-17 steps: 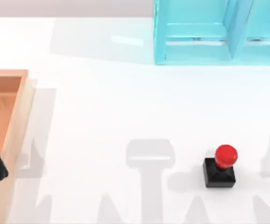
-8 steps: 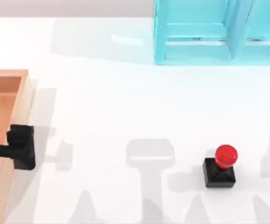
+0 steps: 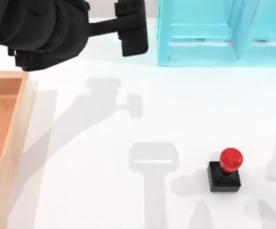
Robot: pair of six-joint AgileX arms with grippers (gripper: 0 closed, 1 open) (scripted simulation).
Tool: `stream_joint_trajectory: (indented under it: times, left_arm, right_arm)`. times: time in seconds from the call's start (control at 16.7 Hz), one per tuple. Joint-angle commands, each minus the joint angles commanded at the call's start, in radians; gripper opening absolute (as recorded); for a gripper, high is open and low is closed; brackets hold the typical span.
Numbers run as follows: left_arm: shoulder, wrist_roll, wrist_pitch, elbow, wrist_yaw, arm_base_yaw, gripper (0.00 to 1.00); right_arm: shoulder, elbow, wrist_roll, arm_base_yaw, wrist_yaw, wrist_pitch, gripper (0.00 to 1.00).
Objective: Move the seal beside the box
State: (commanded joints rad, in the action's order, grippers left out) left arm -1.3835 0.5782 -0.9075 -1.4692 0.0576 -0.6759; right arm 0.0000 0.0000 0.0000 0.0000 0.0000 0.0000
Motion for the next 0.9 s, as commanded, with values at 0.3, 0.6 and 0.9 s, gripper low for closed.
stream_joint_trajectory:
  times: [0.3, 0.6, 0.9]
  left_arm:
    - [-0.472, 0.266, -0.223, -0.549, 0.019, -0.211, 1.00]
    - [-0.871, 0.446, -0.472, -0.936, 0.064, -0.374, 1.00]
    - [-1.092, 0.512, -0.651, -1.109, 0.109, -0.454, 1.00]
  right_arm:
    - [0.000, 0.000, 0.000, 0.000, 0.000, 0.000, 1.00]
    - [0.000, 0.000, 0.000, 0.000, 0.000, 0.000, 1.00]
    - [0.000, 0.000, 0.000, 0.000, 0.000, 0.000, 1.00]
